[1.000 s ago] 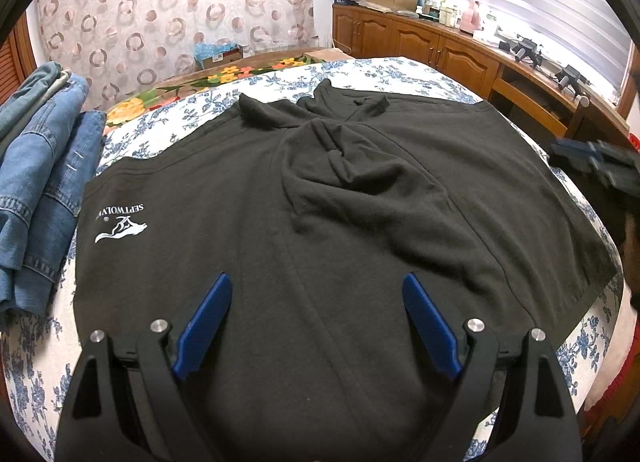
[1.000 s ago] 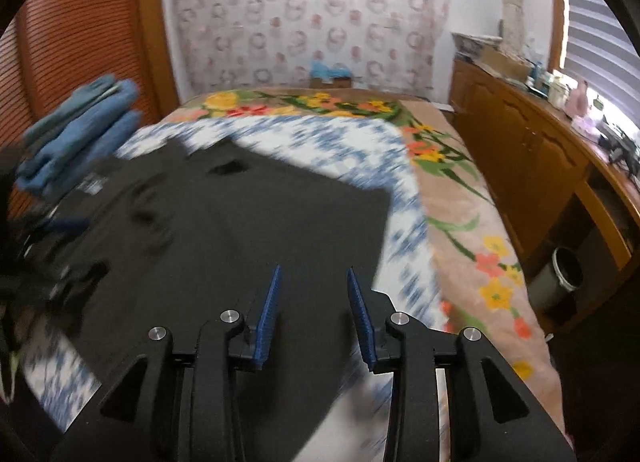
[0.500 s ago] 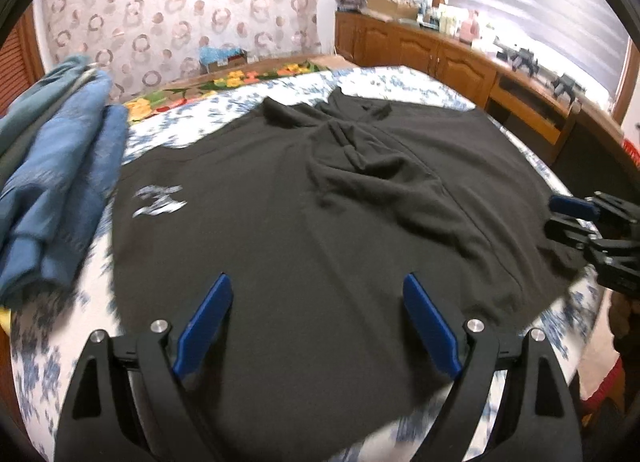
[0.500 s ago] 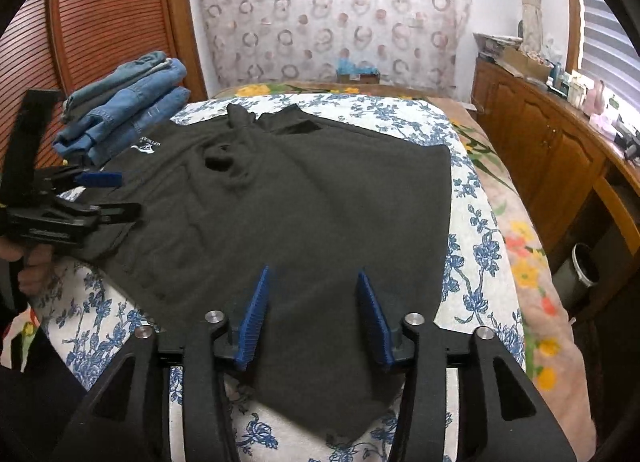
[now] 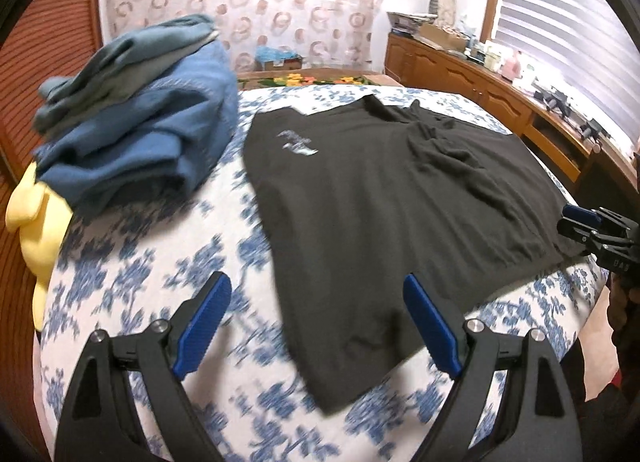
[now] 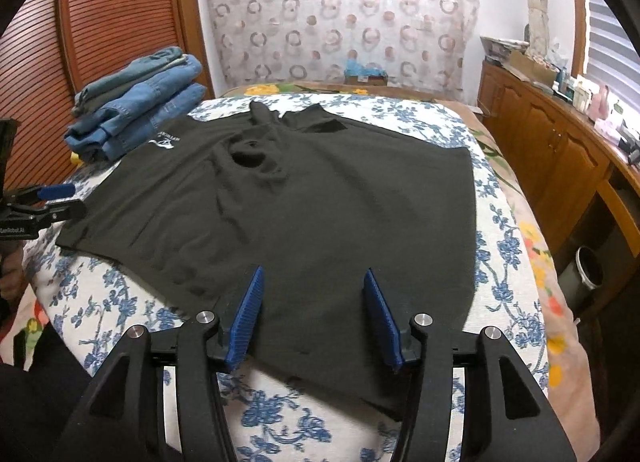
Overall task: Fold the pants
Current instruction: 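Lower the left gripper onto the logo-side hem and close on it, then lift the held shirt side with the left gripper and fold it toward the shirt's middle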
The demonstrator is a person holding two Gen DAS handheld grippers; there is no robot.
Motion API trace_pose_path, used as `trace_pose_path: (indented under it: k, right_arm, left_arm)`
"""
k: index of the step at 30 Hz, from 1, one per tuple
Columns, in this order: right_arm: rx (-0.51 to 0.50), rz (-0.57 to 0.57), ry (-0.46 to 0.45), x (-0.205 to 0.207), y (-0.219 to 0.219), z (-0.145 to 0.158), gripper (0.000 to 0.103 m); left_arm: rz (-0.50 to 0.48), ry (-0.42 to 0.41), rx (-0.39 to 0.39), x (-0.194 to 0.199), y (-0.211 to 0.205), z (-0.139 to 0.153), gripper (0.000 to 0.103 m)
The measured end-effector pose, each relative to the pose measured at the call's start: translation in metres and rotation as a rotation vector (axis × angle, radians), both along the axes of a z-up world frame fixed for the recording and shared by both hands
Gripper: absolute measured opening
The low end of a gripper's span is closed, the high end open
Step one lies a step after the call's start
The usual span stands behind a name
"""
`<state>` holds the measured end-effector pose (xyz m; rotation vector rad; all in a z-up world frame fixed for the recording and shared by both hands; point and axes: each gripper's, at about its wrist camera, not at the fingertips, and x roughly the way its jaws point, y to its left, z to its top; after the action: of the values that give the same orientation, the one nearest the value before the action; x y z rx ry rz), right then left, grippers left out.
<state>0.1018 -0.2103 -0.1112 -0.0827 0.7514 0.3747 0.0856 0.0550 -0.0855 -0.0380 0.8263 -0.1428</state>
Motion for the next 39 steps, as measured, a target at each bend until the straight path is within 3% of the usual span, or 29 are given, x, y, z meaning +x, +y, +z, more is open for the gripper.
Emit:
trace_pose_path:
  k: [8, 14, 20, 25, 32, 39]
  right_arm:
    - [0.001, 0.013, 0.001, -0.002, 0.008, 0.0, 0.054]
    - [-0.003, 0.02, -0.001, -0.005, 0.011, 0.001, 0.054]
    - [-0.003, 0.022, 0.001, -0.005, 0.012, 0.0, 0.054]
    - [-0.005, 0.022, 0.004, -0.006, 0.014, -0.001, 0.054]
    - [-0.003, 0.012, 0.01, -0.006, 0.011, -0.005, 0.054]
    - [0.004, -0.003, 0.016, -0.005, 0.004, -0.009, 0.054]
  left_arm:
    - [-0.008, 0.017, -0.028, -0.018, 0.004, -0.009, 0.083]
    - [-0.004, 0.021, -0.041, -0.035, 0.006, -0.014, 0.073]
    - [-0.004, 0.014, -0.076, -0.04, 0.009, -0.014, 0.051]
    - [-0.004, 0.01, -0.087, -0.037, 0.008, -0.016, 0.041]
    - [-0.031, 0.005, -0.09, -0.03, 0.001, -0.017, 0.006]
    - [-0.055, -0.028, -0.088, -0.028, -0.008, -0.005, 0.0]
